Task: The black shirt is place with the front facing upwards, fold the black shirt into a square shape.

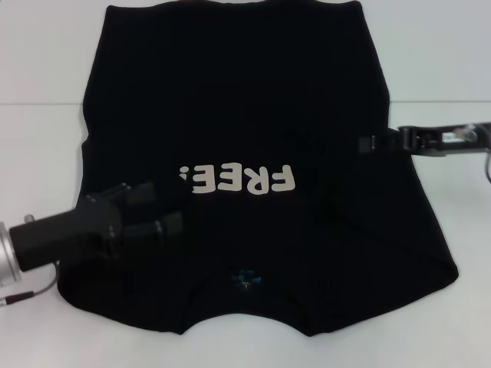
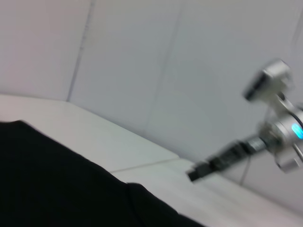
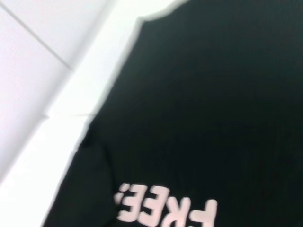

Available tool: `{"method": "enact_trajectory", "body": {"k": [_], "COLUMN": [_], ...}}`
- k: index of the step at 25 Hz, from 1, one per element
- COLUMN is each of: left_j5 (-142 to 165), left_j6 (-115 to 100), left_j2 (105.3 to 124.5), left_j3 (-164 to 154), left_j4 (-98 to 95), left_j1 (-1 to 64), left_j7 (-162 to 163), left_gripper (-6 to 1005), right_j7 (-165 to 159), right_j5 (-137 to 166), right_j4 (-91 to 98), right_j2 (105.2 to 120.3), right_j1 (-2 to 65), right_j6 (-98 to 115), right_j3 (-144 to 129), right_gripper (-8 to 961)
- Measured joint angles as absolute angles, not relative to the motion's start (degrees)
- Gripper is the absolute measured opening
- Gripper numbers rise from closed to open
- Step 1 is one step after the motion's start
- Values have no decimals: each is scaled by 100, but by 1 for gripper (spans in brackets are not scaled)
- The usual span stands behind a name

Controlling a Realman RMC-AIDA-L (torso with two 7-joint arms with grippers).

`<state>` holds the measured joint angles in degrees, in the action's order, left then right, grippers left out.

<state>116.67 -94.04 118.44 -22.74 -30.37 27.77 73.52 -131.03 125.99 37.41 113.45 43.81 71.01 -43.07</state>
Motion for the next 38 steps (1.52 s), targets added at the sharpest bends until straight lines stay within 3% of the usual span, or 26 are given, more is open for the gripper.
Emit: {"method": "enact_trajectory", "body": {"k": [4,6,9,12,18,25,38], "left_j5": [11522,11535,11685,12276,13860,14592,14888], "left_j6": [-9404,-9404,-9400,-9378,-9391,-9347,-8713], "left_j2": [11641,11468,11210,11046,10941,10934,11135], "left_j3": [-2259,-2259,-2295,-2327,-2452,-2712,-3504], "left_j4": [-3080,-3082,-3115,-3454,-4240,-4391,-4360], "left_j1": [2781,2800,2805,2823,3070,3304,3365], "left_j7": [8612,9295,10224,11123,12738,13558,13753], "left_gripper": [951,951,951,951,951,949,944], "right_j7": [-11345,-10231,-8647,-7703,-6780,-6752,-6792], "right_j5": [11708,11407,11202,11184,11186,11178,11170], "right_j4": [3603,3564,3572,3543,3046,2999,2972], "right_j2": [11308,11406,11698,11899,11962,11970,11966], "right_j1": [3876,3581,3196,3019,3034,3047,3048], "right_j6": [7732,8025,8209,8178,7915,7881,7953], "right_j3": [-4108,-4085,-4085,-4083,-4106,-4086,-4076], "right_gripper": [367,452,574,693,927,924,923]}}
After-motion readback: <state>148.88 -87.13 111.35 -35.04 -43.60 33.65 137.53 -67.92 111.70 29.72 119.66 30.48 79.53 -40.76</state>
